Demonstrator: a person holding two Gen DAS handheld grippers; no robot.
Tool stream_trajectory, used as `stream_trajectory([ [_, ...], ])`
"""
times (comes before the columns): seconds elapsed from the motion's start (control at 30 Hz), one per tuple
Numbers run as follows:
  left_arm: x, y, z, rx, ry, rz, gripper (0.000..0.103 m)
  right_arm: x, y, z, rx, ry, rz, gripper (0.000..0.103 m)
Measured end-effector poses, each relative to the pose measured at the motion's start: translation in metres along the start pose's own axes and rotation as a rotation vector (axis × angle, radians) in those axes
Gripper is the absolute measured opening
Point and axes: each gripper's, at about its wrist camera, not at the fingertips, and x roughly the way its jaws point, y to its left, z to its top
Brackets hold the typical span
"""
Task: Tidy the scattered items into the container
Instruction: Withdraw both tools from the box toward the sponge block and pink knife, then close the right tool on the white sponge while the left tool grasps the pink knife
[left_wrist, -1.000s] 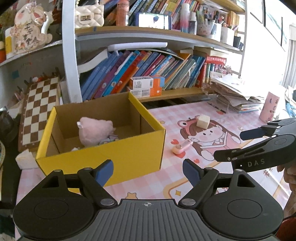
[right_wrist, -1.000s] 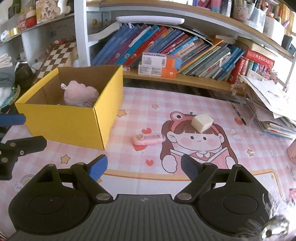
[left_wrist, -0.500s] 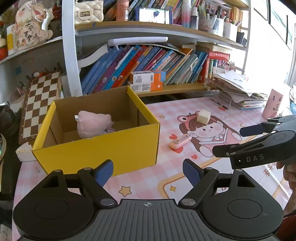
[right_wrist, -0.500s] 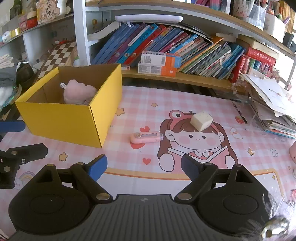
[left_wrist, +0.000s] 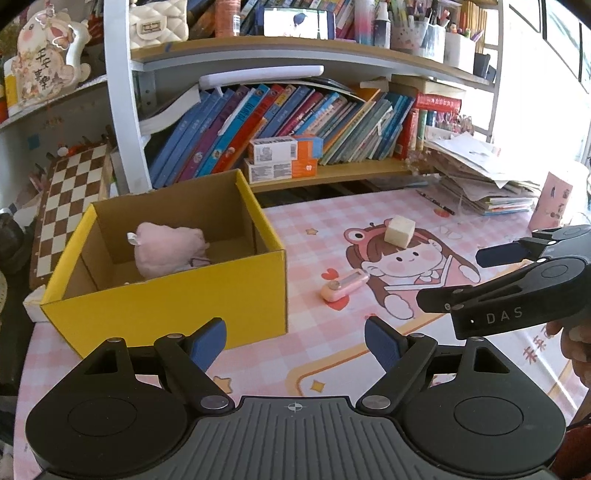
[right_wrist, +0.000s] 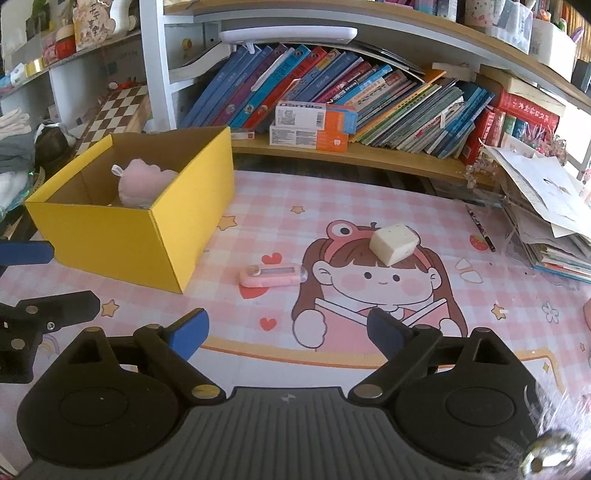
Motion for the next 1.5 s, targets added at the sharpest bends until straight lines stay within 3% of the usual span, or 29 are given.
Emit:
stream_trajectory([
  [0.6,0.028,-0.043,0.011,-0.077,0.094,-0.082,0.085,0.008,-0.062,-0.005,0.031,0.006,0.023,0.1],
  [0.7,0.03,-0.053,0.013,-0.045,0.097,-0.068,0.085,0.01,-0.072,-0.005,0.035,0.006,0.02,0.1],
  [0.83,0.036,-0.06,0.018,-0.015,0.085,-0.044,0.096,0.014,-0.085,-0.004,0.048,0.008,0.014,0.101],
  [1.5,0.097,-0.078,0.046,0.072,0.086,0.049,0.096,0.057,-0.119,0.016,0.015,0.004,-0.013,0.101],
])
